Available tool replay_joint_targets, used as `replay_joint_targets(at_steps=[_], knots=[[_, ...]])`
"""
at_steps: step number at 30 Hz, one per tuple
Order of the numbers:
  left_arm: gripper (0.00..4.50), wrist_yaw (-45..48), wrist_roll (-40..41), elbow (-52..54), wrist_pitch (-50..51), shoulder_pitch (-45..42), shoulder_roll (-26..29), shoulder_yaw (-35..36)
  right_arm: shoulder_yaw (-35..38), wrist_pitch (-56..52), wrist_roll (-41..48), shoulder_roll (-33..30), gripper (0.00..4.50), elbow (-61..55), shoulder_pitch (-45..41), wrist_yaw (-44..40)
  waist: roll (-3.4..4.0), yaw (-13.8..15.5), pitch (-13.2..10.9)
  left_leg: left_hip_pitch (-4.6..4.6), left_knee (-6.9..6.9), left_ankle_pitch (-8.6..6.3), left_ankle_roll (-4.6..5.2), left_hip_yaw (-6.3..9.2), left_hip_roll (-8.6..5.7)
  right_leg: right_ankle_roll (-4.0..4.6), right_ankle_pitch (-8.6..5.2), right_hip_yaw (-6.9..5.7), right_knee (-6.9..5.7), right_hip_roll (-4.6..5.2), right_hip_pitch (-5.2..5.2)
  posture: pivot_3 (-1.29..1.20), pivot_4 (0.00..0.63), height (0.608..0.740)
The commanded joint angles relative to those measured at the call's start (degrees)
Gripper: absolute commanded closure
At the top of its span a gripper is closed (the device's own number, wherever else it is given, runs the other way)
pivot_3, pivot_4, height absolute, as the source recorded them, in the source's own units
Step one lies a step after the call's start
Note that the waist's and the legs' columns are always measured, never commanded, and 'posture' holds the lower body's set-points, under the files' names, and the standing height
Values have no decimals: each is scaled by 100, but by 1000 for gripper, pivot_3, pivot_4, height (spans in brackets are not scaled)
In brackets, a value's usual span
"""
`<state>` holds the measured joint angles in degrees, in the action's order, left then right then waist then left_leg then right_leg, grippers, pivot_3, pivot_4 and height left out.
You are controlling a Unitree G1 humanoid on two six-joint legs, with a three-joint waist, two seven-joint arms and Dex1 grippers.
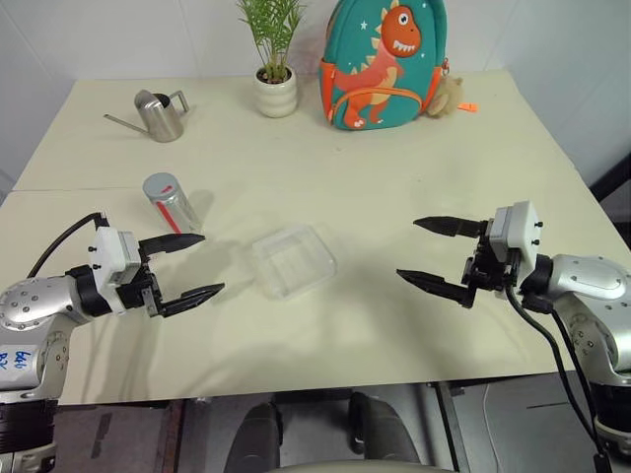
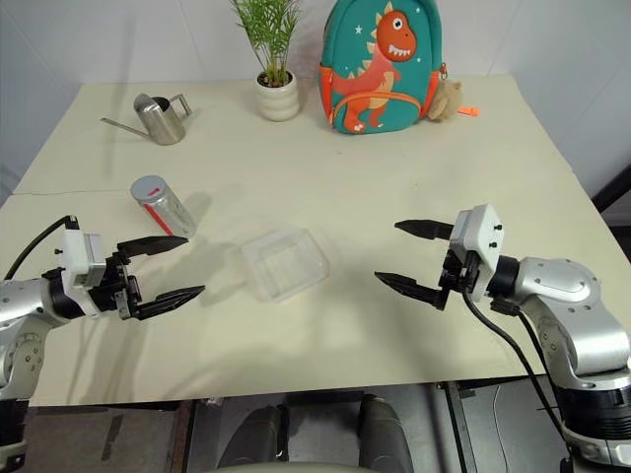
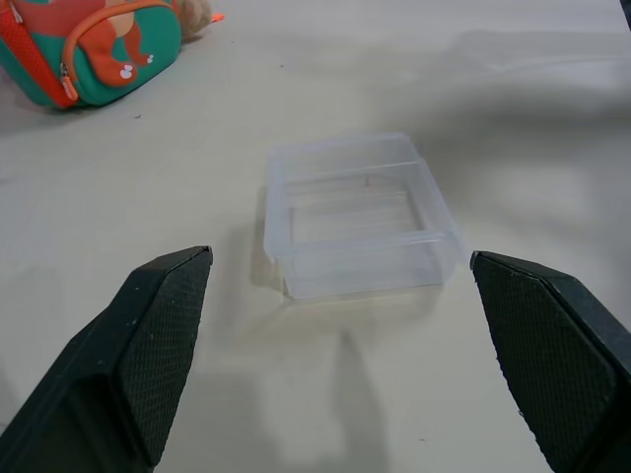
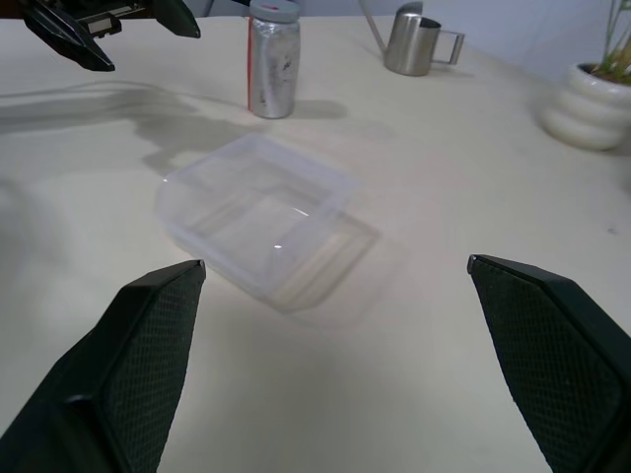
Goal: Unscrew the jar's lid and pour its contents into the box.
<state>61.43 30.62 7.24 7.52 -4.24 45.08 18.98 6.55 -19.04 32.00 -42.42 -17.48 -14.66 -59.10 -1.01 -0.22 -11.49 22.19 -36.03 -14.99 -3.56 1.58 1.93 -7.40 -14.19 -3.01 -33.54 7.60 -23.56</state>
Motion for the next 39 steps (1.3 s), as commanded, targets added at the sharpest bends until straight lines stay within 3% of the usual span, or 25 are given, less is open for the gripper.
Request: replay_joint_targets(at_steps=[1, 3, 9, 16, 23, 39], knots=[[20, -277, 166, 299, 46, 218, -110, 375, -94, 124, -50, 77, 0, 102, -272, -65, 0, 0, 0, 0, 0, 0, 0, -1, 0, 0, 0, 2, -1, 0, -1, 0, 150, 740], [20, -588, 91, 387, -5, 475, -312, 526, -226, 217, -116, 158, 0, 293, -435, -138, 0, 3, 0, -2, -3, 0, 0, -5, 0, 0, 1, 5, -1, 1, 0, 0, 150, 740], [20, -2730, -363, 976, -19, 906, -1667, 831, -536, 179, -120, 382, 0, 514, -945, -304, -4, 28, 1, -4, -8, -2, 3, -15, 1, -6, 6, 17, -1, 0, 0, 0, 150, 740], [20, -5090, -2034, 780, -417, 358, -2999, 281, -814, -259, 31, 887, 0, 514, -1644, -103, -29, 118, 17, -5, -25, 0, 1, -16, 1, -5, 26, 22, -3, -6, 4, 0, 150, 740], [20, -6136, -2705, 24, -522, -466, -3210, 150, -908, -560, 41, 1090, 0, 196, -1680, 91, -30, 161, 18, -2, -23, 1, 0, -20, 0, -4, 31, 22, 3, -6, 2, 0, 150, 740], [20, -5998, -2761, -2270, -1439, -1999, -2930, -282, -994, -933, 140, 1360, 0, -328, -1741, 580, -31, 157, 18, 0, -20, 0, 1, -30, 1, -10, 34, 22, 5, -5, -4, 0, 150, 740]])
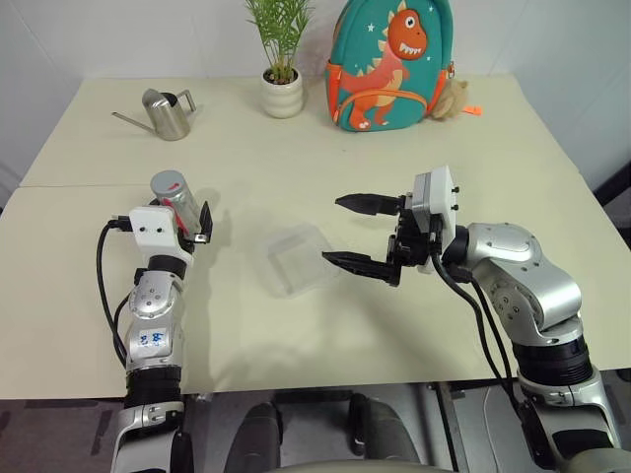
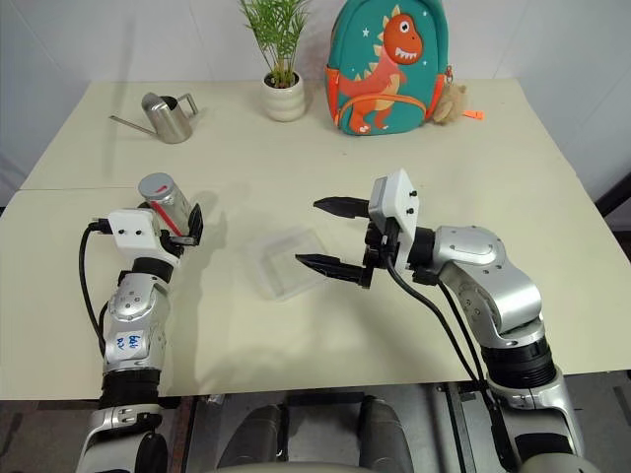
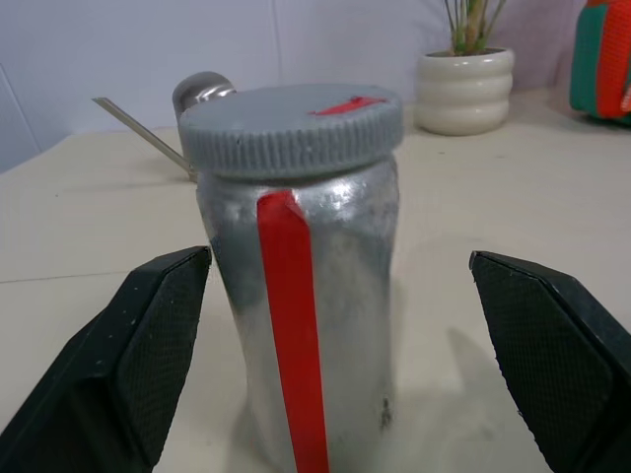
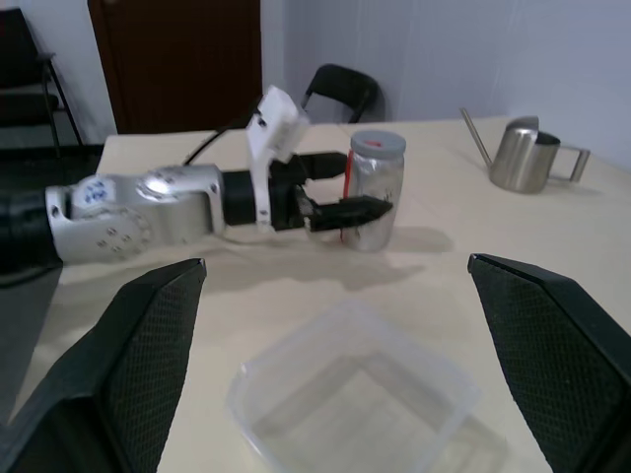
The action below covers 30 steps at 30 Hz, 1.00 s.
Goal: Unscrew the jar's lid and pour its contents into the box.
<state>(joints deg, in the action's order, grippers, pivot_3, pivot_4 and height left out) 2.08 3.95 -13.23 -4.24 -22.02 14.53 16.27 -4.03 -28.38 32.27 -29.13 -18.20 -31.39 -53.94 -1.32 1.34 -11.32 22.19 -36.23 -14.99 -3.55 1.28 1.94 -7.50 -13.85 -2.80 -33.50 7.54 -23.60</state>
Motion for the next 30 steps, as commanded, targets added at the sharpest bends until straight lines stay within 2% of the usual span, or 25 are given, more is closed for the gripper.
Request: replay_joint_targets(at_steps=[1, 6, 10, 15, 20, 25, 30], knots=[[20, -86, -110, -402, -324, -328, 151, -18, 66, 4, 108, 38, 0, -262, -49, 72, 0, 1, 0, 0, 0, 0, 0, 0, 0, -1, 1, 0, 0, 0, 0, 0, 150, 740], [20, -256, -100, -856, -376, -601, 136, -15, 87, 45, 64, 56, 0, -268, 3, 118, -1, 3, 1, 1, 1, 0, 0, -2, 0, -5, 3, 0, -5, 1, 1, 0, 150, 740], [855, -265, 143, -780, -146, -644, 24, 21, 89, 85, 50, 79, 0, -281, 38, 171, -1, 3, 1, 6, 4, -1, 1, -5, 0, -10, 6, 0, -5, 1, 1, 0, 150, 740], [2428, -124, 183, -732, -210, -637, 143, 18, 67, 166, 10, 138, 0, -292, 108, 247, -1, -5, 0, 5, 6, -2, 2, -8, 0, -11, 6, 0, -4, 1, 0, 0, 150, 740], [2495, 874, 758, 22, -40, -630, 365, -110, 95, 273, -64, 177, 0, -231, 145, 363, -2, -4, 0, 7, 5, -1, 1, -8, 0, -11, 6, 0, -4, 1, -1, 0, 150, 740], [2495, 2828, 2467, 1387, 1946, -740, 1147, -348, 81, -118, -16, 439, 0, 1, -609, 841, 1, -47, -2, 10, 5, -2, -2, -11, 3, -10, 6, 2, -4, 1, -4, 0, 150, 740], [2495, 3889, 3233, 1903, 3139, -977, 1827, -602, -298, -971, -303, 741, 0, 353, -1662, 1480, 2, -156, -3, 3, 9, -2, -1, -11, 6, -1, 2, 6, -17, -1, -8, 0, 150, 740]])
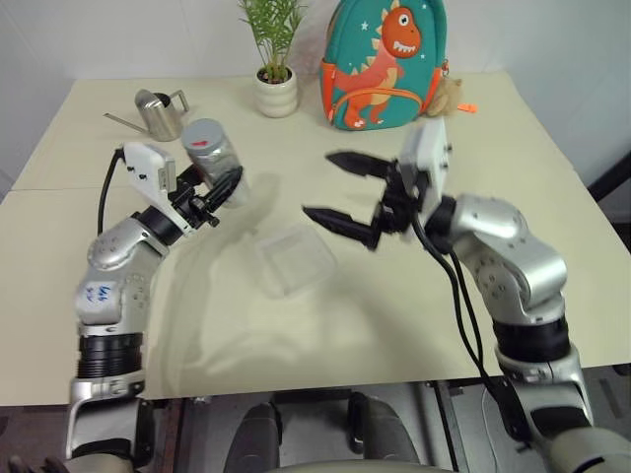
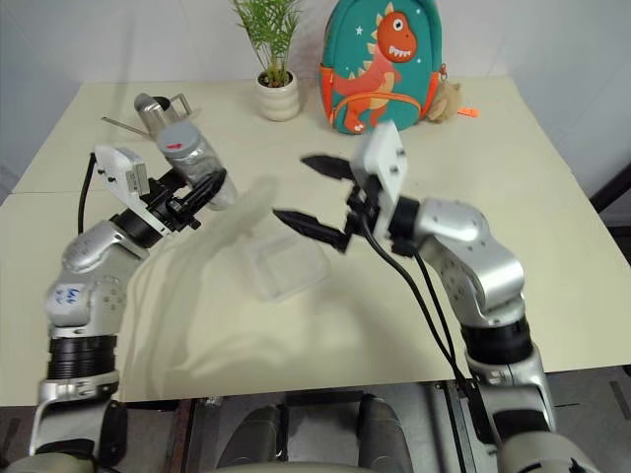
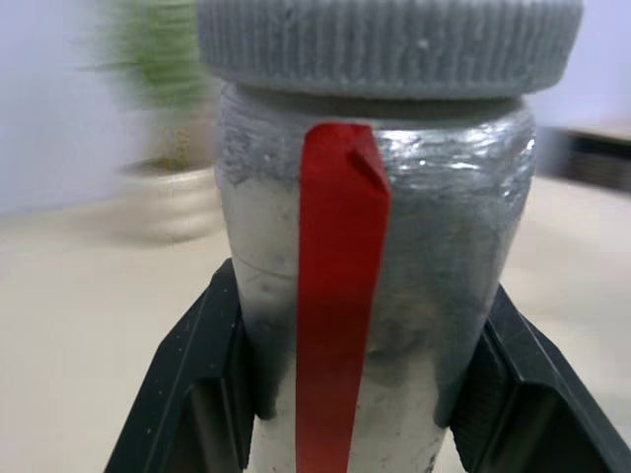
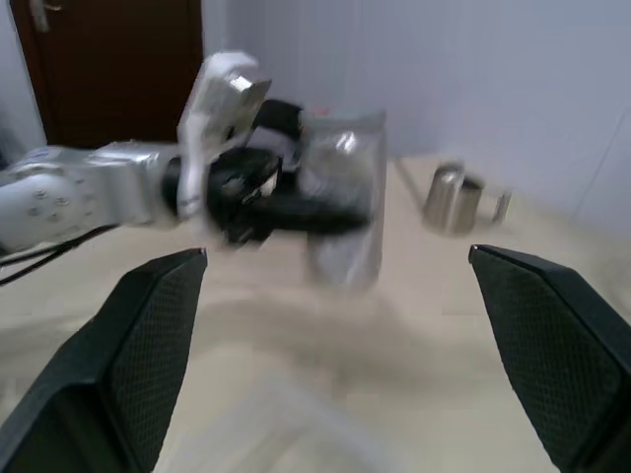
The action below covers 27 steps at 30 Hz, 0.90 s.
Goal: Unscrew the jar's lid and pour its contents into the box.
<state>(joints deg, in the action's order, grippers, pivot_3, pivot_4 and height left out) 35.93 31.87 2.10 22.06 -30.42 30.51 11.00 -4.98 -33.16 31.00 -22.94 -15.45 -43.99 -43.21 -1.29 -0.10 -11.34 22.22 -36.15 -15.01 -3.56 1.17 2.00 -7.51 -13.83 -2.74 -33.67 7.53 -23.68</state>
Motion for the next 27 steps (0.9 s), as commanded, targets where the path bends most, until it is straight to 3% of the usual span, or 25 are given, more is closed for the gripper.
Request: replay_joint_targets(at_steps=[1, 7, 22, 27], knots=[[2495, 621, 436, 391, 612, -171, 299, -157, -238, -622, -185, 255, 0, 184, -609, 527, 0, -33, 0, -1, 1, 0, 0, 0, 1, 3, -2, 0, -2, -1, 0, 0, 150, 740], [2495, 963, 349, 425, 683, -235, 249, -425, -371, -1145, -140, 697, 0, 471, -1211, 741, 0, -16, -1, 12, 8, -1, 2, -1, 3, 4, -4, 0, -1, -3, -15, 0, 150, 740], [2495, 1038, 192, 514, 596, -196, -70, -633, -368, -1531, -63, 1010, 0, 717, -1425, 667, 0, -20, -1, 15, 7, -4, 7, -5, 3, 3, -4, 0, -1, -3, -20, 0, 150, 740], [2494, 1051, 205, 559, 592, -197, -69, -609, -369, -1644, -11, 1014, 1544, 693, -1392, 592, 0, -14, -1, 16, 6, -4, 7, -5, 3, 3, -4, 0, 0, -2, -20, 0, 150, 740]])
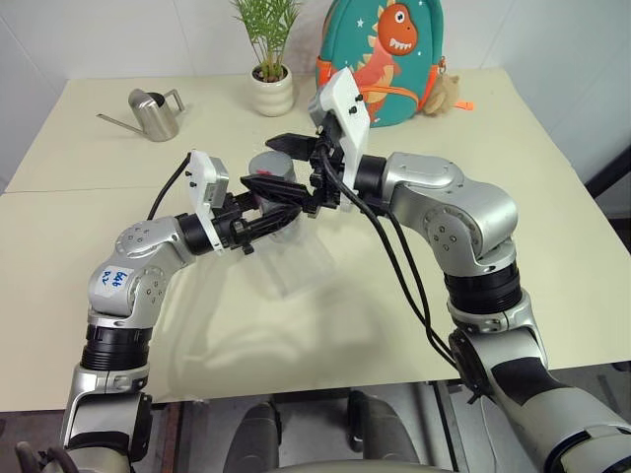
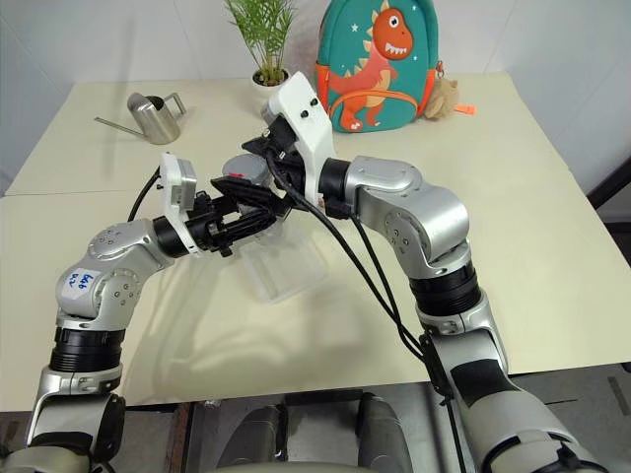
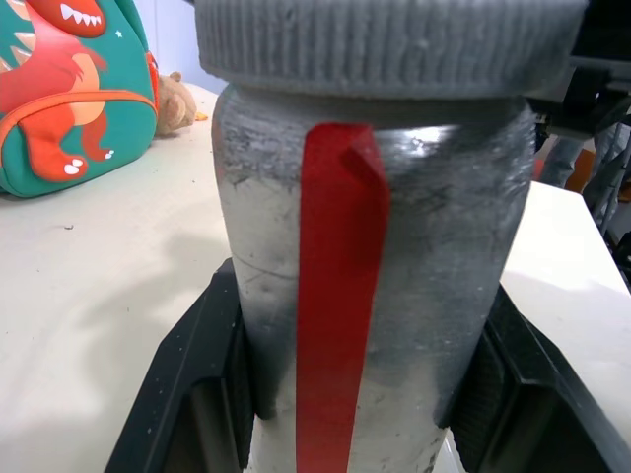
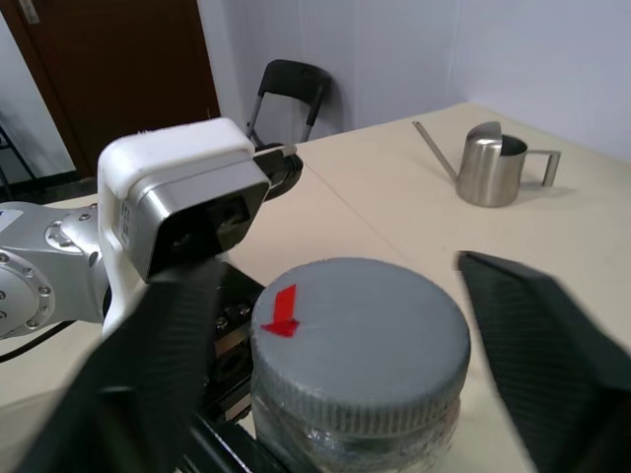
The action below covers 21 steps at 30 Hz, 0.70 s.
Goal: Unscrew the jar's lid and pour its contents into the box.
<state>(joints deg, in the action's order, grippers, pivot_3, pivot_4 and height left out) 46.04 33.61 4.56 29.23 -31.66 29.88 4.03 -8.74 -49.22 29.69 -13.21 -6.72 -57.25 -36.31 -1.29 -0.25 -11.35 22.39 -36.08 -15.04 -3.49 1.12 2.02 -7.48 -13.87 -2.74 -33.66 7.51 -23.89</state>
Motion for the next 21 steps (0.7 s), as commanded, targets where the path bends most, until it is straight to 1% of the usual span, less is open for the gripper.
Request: replay_joint_targets(at_steps=[1, 2, 5, 7, 9, 12, 14, 18, 21], knots=[[2494, 45, 27, 318, -132, -72, -4, 90, 3, -38, 115, 36, 1885, -189, -61, -115, 0, 0, 0, 0, 0, 0, 0, 0, 0, 0, 0, 0, 0, 0, 0, 0, 150, 740], [2494, 51, 23, 321, -141, -72, -3, 92, 2, -37, 113, 33, 1948, -195, -59, -128, 0, 1, 0, 0, 1, 0, 0, 0, 0, 0, 0, 0, 0, 0, 0, 0, 150, 740], [2494, 130, 26, 299, -186, -88, 6, 92, 49, -7, 151, -2, 1948, -188, -70, -223, 0, -3, 0, 0, 0, 0, 0, 0, 0, 0, 0, 0, 0, 0, 0, 0, 150, 740], [2494, 346, 67, 246, -245, -107, 50, 85, 84, 75, 222, -98, 1948, -168, -97, -477, 0, -2, 0, 0, 1, 0, 0, 0, 0, 0, 0, 0, 0, 0, 0, 0, 150, 740], [2494, 753, 173, 154, -309, -145, 113, 74, 107, 253, 414, -289, 1948, -147, -124, -1112, 0, 0, 0, 0, 1, 0, 0, 0, 0, 0, 0, 0, 1, 0, 0, 0, 150, 740], [2494, 1668, 450, -25, -365, -280, 229, 82, 43, 535, 777, -716, 1948, -150, -202, -2489, 0, 5, 0, 1, 1, 0, 0, -1, 0, 0, 0, 0, 4, -1, 0, 0, 150, 740], [2494, 2175, 607, -175, -304, -428, 302, 62, -38, 597, 940, -937, 1948, -94, -321, -3218, 0, 5, -1, 4, 0, -1, 1, -1, 0, -1, 0, 0, 7, -1, 0, 0, 150, 740], [2494, 2937, 579, -350, -255, -677, 475, -153, -82, 588, 1064, -1122, 1948, 196, -716, -4014, 2, -13, -1, 1, -2, -1, 2, -1, 0, -1, 0, 0, 2, -2, 0, 0, 150, 740], [2494, 3132, 492, -452, -305, -752, 503, -207, -36, 643, 1047, -1130, 1948, 337, -896, -4240, 2, -49, -1, -3, 0, -1, 1, -2, 2, -1, -1, 0, -2, -3, 0, 0, 150, 740]])
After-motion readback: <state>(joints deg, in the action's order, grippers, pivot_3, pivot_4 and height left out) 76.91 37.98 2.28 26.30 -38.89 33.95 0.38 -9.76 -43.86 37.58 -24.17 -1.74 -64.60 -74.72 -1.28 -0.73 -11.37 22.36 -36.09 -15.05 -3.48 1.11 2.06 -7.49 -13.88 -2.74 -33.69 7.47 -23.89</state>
